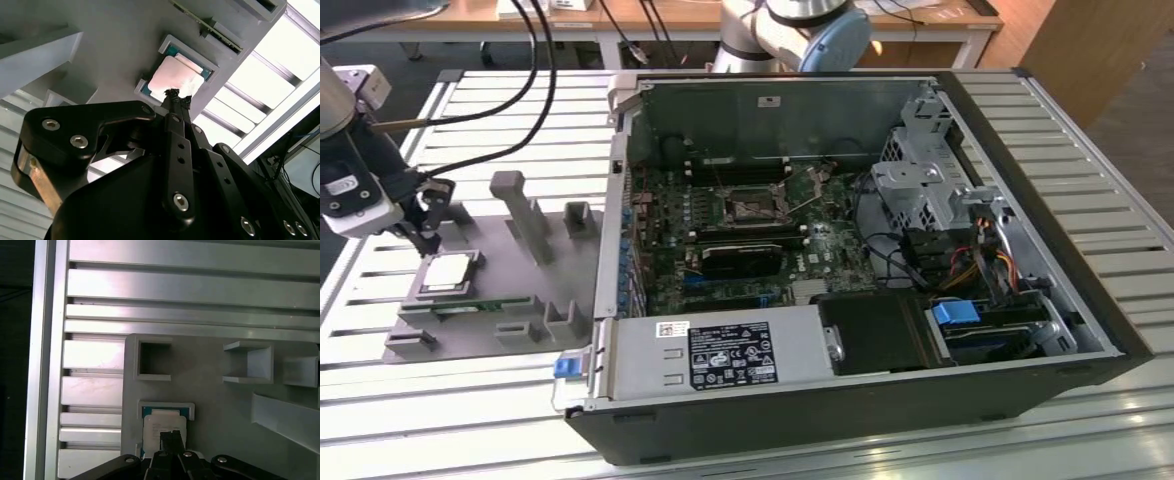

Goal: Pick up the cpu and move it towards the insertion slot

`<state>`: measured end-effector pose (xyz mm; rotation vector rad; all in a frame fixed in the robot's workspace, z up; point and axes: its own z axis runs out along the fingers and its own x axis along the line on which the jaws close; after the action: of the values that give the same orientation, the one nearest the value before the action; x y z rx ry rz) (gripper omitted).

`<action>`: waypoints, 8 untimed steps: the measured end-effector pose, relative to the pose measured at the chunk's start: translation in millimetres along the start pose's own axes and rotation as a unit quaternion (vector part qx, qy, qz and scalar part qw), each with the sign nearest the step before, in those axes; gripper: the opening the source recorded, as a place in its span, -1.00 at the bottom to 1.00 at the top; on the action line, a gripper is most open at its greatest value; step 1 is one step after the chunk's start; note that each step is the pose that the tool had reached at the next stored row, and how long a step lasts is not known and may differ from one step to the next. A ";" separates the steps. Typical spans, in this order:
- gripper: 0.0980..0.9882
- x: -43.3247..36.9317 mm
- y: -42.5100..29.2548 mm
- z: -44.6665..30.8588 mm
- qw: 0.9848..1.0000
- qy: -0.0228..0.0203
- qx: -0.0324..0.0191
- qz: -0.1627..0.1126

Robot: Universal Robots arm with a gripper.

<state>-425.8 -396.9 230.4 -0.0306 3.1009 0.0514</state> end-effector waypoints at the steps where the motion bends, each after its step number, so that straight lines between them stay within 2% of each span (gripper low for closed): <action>1: -0.99 0.3 -0.1 1.8 1.000 0.000 0.000 0.000; 8: -0.99 1.0 -5.3 12.2 1.000 0.000 0.000 0.000</action>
<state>-426.3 -401.8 218.0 -0.0293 3.1007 0.0513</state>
